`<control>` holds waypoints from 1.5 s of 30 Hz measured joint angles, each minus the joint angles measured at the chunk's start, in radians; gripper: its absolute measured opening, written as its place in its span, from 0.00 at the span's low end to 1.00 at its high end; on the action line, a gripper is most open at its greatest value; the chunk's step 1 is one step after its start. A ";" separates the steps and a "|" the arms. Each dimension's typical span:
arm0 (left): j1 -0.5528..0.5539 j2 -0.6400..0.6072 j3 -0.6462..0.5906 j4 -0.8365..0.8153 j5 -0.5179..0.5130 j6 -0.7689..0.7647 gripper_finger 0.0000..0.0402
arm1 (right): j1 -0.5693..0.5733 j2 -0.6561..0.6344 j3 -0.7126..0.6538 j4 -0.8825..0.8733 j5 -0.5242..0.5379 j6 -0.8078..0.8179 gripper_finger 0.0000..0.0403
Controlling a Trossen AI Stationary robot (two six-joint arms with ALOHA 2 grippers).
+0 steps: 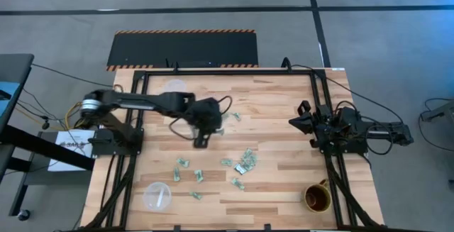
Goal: Pick and place Stevia / Truvia into bins
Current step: Put the stevia packet into the bottom transparent container
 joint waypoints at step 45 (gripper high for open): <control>-1.060 -0.158 -0.262 -0.139 -0.360 -1.483 0.10 | 0.000 0.000 0.000 0.000 -0.014 0.008 0.00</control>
